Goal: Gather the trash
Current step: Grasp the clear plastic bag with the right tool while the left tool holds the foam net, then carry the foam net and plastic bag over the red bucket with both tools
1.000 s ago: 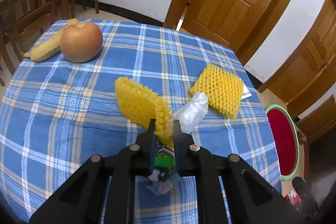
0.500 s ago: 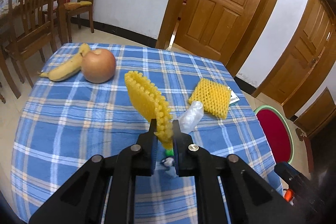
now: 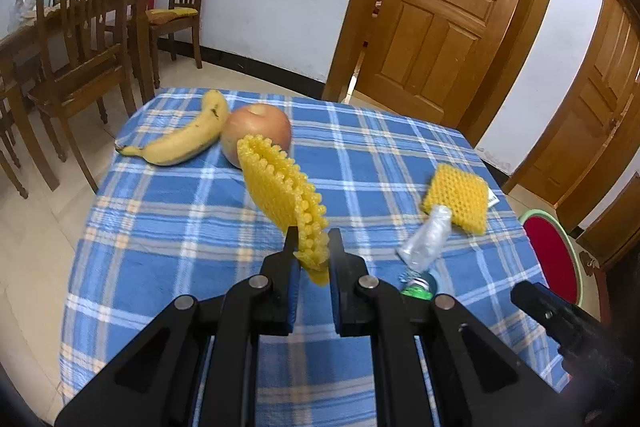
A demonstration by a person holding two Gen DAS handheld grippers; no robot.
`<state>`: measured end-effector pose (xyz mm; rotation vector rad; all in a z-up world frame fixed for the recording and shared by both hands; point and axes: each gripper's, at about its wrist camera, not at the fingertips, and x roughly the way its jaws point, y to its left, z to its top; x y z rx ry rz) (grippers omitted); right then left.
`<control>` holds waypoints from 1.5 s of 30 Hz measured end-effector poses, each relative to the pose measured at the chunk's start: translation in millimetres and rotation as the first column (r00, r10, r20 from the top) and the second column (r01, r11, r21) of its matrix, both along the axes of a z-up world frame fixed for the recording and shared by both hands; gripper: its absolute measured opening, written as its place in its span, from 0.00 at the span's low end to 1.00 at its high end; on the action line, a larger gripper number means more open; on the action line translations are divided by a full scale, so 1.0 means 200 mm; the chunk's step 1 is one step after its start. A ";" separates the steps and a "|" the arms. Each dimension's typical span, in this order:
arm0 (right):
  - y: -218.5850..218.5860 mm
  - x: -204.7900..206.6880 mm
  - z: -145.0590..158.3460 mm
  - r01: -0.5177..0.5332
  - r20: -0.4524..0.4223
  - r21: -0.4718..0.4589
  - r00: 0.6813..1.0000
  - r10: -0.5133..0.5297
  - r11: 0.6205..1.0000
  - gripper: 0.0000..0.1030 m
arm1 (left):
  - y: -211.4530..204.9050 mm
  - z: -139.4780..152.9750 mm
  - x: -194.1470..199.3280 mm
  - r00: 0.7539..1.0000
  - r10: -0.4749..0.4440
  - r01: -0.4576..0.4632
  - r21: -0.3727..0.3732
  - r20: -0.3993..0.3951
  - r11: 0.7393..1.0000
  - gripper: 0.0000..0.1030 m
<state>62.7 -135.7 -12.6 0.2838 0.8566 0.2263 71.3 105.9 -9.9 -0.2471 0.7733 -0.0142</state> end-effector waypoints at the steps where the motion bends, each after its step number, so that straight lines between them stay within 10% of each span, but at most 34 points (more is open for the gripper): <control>1: 0.03 0.02 -0.01 0.001 -0.002 0.003 1.000 -0.001 1.000 0.69 | 0.01 -0.01 0.00 1.000 0.001 -0.001 -0.002 0.000 1.000 0.11; 16: 0.29 0.30 -0.16 0.044 -0.070 -0.031 0.997 -0.046 0.999 0.69 | 0.15 -0.11 0.02 1.000 0.016 -0.017 -0.078 -0.015 0.997 0.11; 23: 0.31 0.36 -0.24 0.048 -0.106 -0.015 0.993 -0.049 0.999 0.48 | 0.16 -0.12 0.02 1.000 0.012 -0.013 -0.094 -0.013 0.995 0.11; 45: 0.14 0.26 -0.23 0.040 -0.098 0.039 0.995 -0.036 0.998 0.30 | 0.06 -0.10 -0.03 0.999 -0.047 0.047 -0.109 0.003 0.993 0.11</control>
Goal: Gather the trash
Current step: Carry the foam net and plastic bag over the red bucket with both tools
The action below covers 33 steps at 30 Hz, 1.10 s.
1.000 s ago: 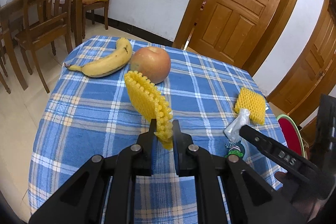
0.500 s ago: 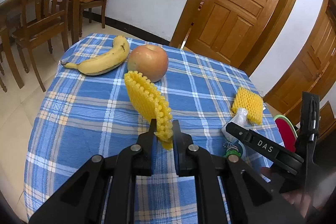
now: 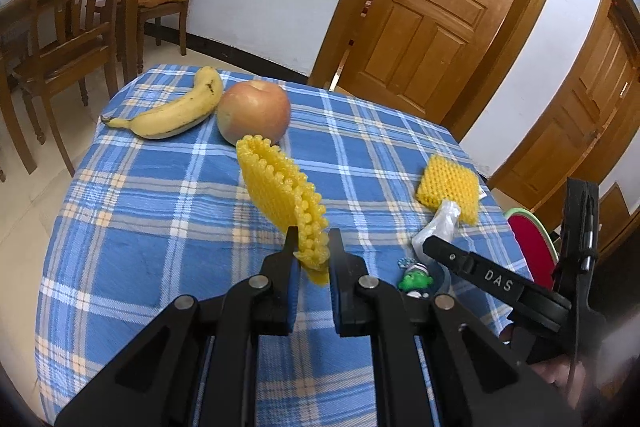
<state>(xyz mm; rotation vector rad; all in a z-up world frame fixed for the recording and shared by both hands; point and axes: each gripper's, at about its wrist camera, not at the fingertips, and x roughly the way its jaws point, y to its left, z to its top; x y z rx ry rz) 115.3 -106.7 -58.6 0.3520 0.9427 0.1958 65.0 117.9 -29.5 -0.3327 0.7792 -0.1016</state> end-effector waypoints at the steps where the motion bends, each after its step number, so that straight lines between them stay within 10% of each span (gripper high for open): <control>1: -0.01 -0.01 0.00 0.001 0.003 -0.001 1.000 -0.001 1.000 0.29 | -0.01 0.00 -0.01 1.000 -0.003 0.003 -0.004 0.001 1.000 0.11; 33: -0.49 -0.43 0.25 0.084 0.148 -0.008 0.986 -0.082 0.996 0.29 | -0.48 0.14 -0.08 0.980 -0.198 0.197 0.029 0.028 0.980 0.11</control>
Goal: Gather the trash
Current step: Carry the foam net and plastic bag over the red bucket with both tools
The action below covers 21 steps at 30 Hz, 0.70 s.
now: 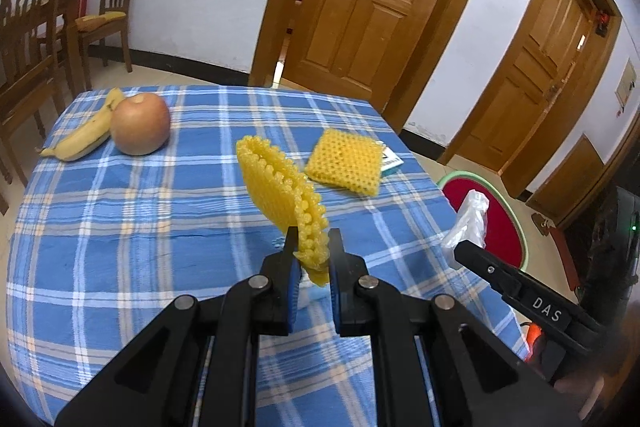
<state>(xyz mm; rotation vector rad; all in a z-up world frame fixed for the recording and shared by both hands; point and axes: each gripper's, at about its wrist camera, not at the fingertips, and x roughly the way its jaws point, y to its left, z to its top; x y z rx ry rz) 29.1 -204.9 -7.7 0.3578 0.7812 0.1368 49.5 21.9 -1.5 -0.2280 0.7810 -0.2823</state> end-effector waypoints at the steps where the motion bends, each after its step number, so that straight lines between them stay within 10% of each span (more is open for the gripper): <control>1: -0.02 -0.01 0.01 0.004 0.005 0.001 1.000 -0.004 1.000 0.29 | -0.02 0.01 0.00 1.000 -0.009 0.009 0.001 0.000 1.000 0.11; 21: -0.47 -0.12 0.06 0.162 0.041 0.012 0.986 -0.162 0.987 0.29 | -0.56 0.06 0.11 0.977 -0.212 0.212 0.045 -0.003 0.976 0.11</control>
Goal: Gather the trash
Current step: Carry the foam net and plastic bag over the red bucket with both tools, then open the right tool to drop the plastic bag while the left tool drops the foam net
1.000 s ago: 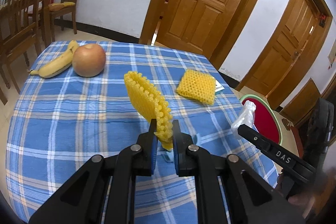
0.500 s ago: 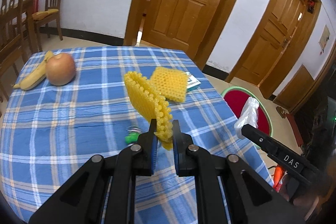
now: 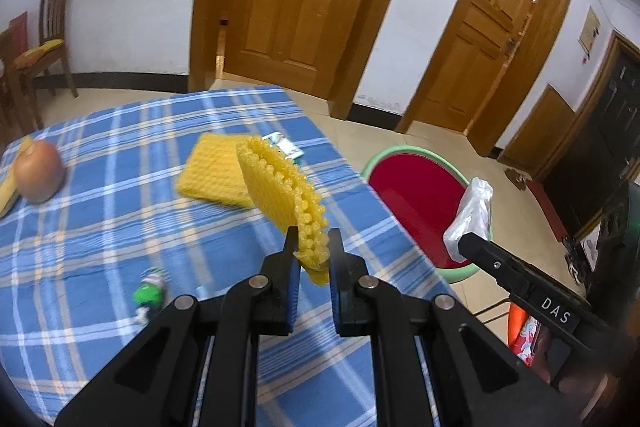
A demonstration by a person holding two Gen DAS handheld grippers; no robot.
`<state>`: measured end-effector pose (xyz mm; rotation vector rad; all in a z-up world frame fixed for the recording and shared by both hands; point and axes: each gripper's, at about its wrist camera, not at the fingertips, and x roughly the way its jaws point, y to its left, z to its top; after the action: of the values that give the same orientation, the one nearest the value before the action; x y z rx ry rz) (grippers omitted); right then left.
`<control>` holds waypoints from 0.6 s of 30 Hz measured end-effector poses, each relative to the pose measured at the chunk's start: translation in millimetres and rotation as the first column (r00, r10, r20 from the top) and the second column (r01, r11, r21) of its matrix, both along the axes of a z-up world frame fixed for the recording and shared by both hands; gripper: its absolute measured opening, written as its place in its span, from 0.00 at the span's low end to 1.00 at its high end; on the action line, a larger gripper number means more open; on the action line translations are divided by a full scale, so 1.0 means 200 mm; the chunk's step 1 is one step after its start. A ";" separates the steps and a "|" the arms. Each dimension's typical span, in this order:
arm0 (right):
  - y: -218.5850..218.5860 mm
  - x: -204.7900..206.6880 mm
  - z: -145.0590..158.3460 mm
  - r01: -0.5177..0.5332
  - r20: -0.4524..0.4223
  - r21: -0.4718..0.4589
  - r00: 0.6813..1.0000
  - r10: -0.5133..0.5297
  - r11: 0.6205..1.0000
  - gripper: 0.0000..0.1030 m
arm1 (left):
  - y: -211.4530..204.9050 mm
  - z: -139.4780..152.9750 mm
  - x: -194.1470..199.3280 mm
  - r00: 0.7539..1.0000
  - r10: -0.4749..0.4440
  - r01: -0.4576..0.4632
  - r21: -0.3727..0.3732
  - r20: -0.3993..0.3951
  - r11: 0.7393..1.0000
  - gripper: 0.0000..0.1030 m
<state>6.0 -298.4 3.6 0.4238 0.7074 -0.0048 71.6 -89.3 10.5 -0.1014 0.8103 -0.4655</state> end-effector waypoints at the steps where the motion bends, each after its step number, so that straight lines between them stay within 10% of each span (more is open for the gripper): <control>1: -0.02 0.00 0.00 0.006 -0.001 0.001 1.000 -0.006 1.000 0.29 | -0.02 0.00 0.00 1.000 -0.007 0.007 0.002 0.002 1.000 0.11; 18: -0.34 0.05 -0.12 0.085 -0.048 0.032 0.995 -0.084 0.996 0.29 | -0.43 -0.03 0.10 0.991 -0.134 0.134 0.041 -0.006 0.990 0.11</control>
<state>16.5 -366.2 -20.0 0.4877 0.7354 -0.0826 90.7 -176.2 3.9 -0.0091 0.8331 -0.5749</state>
